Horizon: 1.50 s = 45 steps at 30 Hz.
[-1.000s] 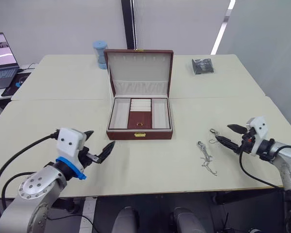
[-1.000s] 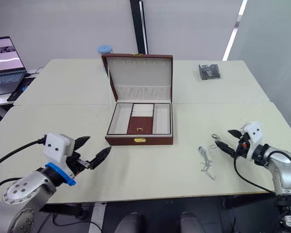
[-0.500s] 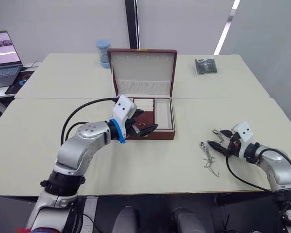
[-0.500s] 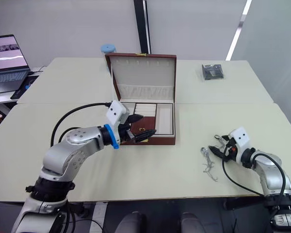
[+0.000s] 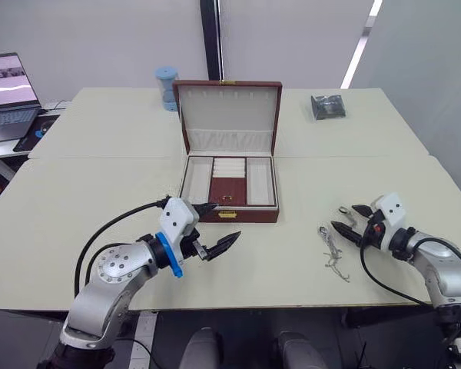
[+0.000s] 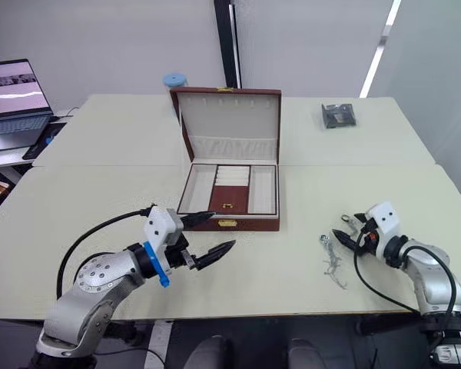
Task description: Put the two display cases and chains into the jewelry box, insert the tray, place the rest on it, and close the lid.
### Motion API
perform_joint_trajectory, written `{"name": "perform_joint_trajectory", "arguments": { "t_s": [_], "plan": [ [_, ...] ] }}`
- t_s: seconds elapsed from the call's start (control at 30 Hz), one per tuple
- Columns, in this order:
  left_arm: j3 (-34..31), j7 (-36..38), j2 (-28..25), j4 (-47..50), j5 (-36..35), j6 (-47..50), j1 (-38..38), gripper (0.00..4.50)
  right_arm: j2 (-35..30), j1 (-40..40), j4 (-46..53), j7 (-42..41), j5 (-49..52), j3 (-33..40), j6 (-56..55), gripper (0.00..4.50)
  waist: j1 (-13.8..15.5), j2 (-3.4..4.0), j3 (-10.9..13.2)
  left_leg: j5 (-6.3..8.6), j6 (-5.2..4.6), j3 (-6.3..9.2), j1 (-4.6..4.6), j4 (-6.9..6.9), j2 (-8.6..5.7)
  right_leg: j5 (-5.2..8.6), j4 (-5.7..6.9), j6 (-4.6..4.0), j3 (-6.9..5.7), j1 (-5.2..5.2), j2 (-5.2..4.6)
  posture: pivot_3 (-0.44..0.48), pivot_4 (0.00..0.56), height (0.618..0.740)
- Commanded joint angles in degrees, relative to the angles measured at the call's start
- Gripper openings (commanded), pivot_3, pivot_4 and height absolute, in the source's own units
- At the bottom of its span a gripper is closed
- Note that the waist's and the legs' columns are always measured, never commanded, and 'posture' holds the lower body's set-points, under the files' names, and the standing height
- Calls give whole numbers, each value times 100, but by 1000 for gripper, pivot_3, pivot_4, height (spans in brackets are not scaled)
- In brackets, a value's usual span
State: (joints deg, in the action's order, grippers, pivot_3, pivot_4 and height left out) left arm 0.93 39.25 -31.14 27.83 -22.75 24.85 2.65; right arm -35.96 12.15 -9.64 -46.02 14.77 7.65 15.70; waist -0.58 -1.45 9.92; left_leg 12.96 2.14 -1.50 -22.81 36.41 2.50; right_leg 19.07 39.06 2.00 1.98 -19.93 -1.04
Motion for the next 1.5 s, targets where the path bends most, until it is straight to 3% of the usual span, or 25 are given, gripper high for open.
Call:
{"name": "perform_joint_trajectory", "arguments": {
  "t_s": [0.03, 0.8, 1.13, 1.27, 1.5],
  "plan": [
    [-39, -86, -9, 215, -18, 47, 33, 4500, -46, 29, 131, 11, 40, 78, -25, 4490, -7, -1, 0, 1, -3, -9, -2, 4, -2, -3, -1, 4, 9, -5, 1, 0, 150, 740],
    [-33, 106, -74, 177, -94, 28, 0, 4500, 22, -43, 145, -33, 24, -3, -15, 4490, -55, -1, 0, 7, -10, -24, -10, 4, 7, -5, 0, 6, 24, -20, 1, 0, 150, 740],
    [-159, 334, -494, 597, -565, 722, 548, 4500, 40, -172, -15, -101, -206, -224, -375, 4490, -87, -2, 0, 7, -10, -22, -10, 4, 7, -5, 1, 6, 23, -18, 1, 0, 150, 740],
    [60, 411, -461, 485, -316, 327, 225, 4500, 59, -115, -218, 0, -340, -272, -491, 4490, -114, -3, -4, 7, -10, -25, -7, 4, 6, -4, 0, 7, 26, -17, 3, 0, 150, 740],
    [-227, 362, -608, 702, -742, 804, 544, 4500, 109, -75, -233, 35, -292, -276, -481, 4490, -110, -11, -4, 7, -10, -21, -5, 4, 8, -9, 0, 10, 25, -14, 1, 0, 150, 740]
  ]
}}
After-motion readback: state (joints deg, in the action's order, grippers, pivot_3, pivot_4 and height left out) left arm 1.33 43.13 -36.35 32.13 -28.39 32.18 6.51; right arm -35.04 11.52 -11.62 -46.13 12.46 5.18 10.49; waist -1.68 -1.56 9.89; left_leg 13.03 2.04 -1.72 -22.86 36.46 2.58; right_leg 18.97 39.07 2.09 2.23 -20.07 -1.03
